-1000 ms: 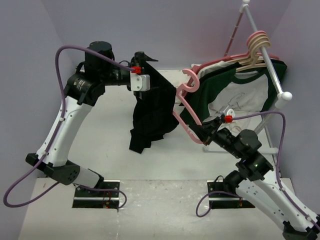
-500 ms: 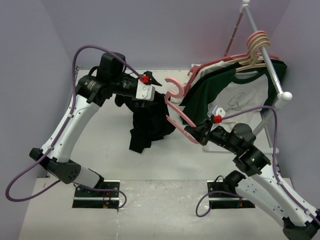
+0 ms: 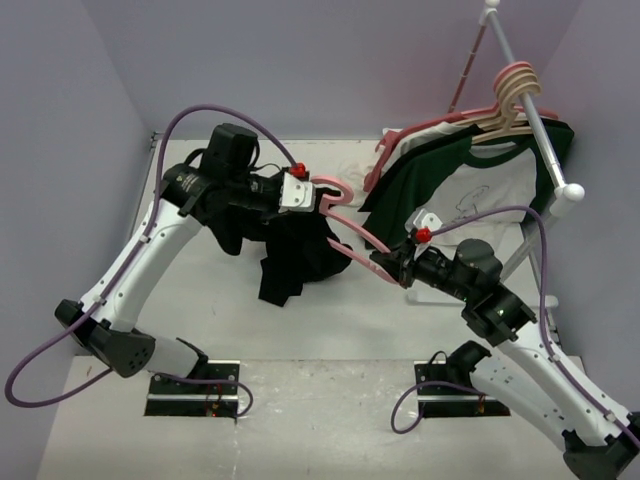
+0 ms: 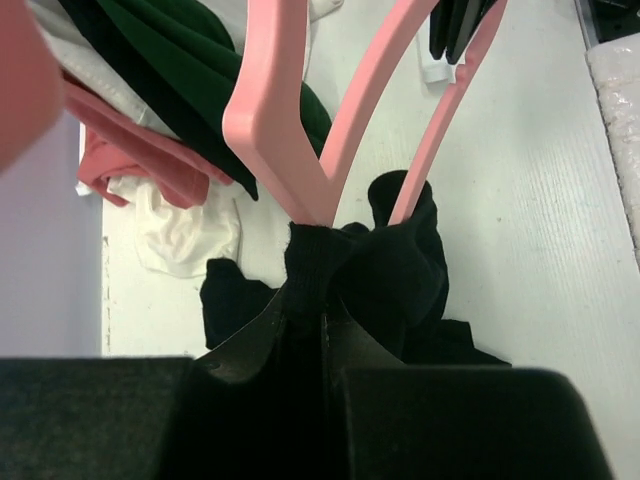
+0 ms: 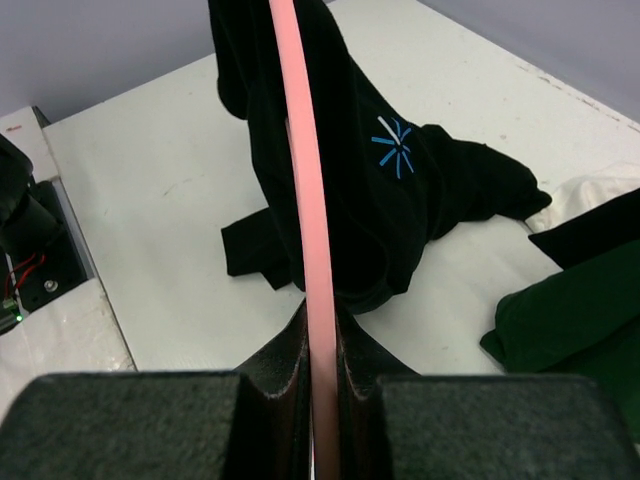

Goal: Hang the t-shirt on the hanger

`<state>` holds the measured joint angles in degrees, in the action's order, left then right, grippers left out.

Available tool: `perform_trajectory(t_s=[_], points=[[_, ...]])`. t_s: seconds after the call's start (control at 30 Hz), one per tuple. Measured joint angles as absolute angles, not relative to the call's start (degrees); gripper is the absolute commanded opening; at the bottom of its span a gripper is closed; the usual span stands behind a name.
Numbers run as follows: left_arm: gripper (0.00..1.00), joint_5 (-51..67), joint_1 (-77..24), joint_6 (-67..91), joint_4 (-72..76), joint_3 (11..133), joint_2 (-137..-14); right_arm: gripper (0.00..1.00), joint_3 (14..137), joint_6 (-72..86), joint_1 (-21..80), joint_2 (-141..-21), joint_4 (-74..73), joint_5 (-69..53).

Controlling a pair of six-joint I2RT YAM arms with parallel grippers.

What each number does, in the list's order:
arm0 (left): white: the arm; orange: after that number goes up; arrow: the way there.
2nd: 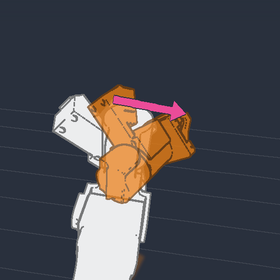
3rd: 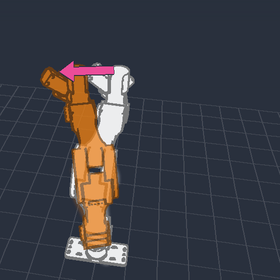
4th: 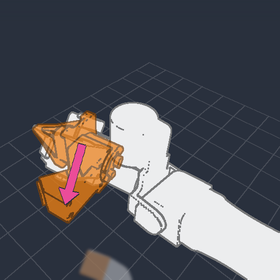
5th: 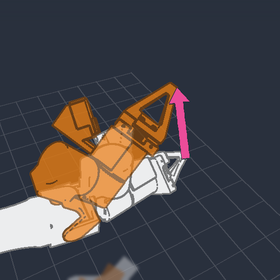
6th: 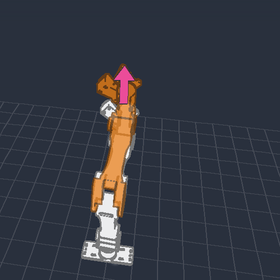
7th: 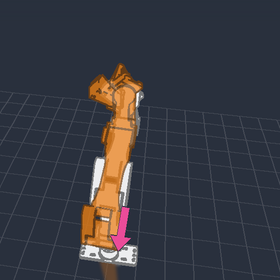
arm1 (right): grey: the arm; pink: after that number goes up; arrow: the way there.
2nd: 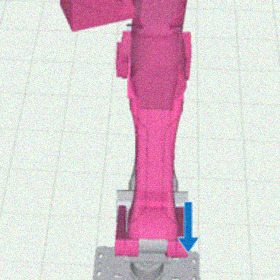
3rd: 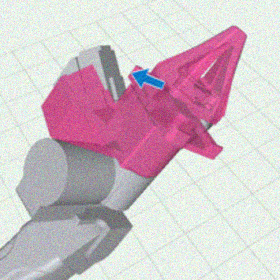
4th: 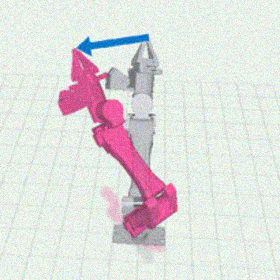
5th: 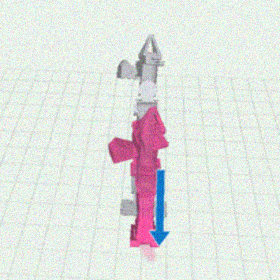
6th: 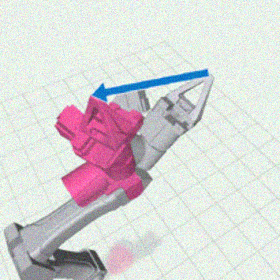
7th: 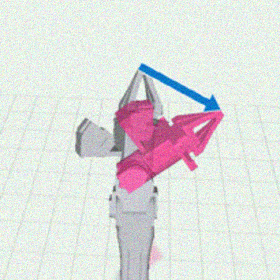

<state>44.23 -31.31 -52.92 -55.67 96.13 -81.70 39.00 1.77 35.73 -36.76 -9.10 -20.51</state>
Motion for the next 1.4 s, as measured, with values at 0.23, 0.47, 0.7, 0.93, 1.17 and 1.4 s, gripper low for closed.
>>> perform_trajectory(t_s=[0.23,0.47,0.7,0.93,1.17,1.4], points=[[0.0,40.8,-32.1,-42.6,-52.1,90.8,-77.7,0.62,39.5,3.2,35.8,-37.4,-5.9,-16.8],[0.0,31.5,-33.0,-28.7,-41.9,79.8,-70.0,0.84,40.2,9.3,35.9,-31.9,-4.3,-2.0],[0.0,19.9,-32.6,-18.7,-32.5,71.4,-58.7,0.8,43.5,18.8,35.9,-26.6,-9.0,6.0],[0.0,18.9,-32.6,-14.5,-29.2,71.0,-55.1,0.73,42.4,31.6,35.9,-35.5,-6.7,2.5],[0.0,20.7,-32.6,-11.9,-27.5,67.9,-54.9,0.7,40.5,41.3,37.1,-53.5,2.3,-2.1],[0.0,21.6,-32.6,-9.6,-26.4,67.1,-55.3,0.56,43.4,45.3,45.3,-68.9,7.7,-0.6]])
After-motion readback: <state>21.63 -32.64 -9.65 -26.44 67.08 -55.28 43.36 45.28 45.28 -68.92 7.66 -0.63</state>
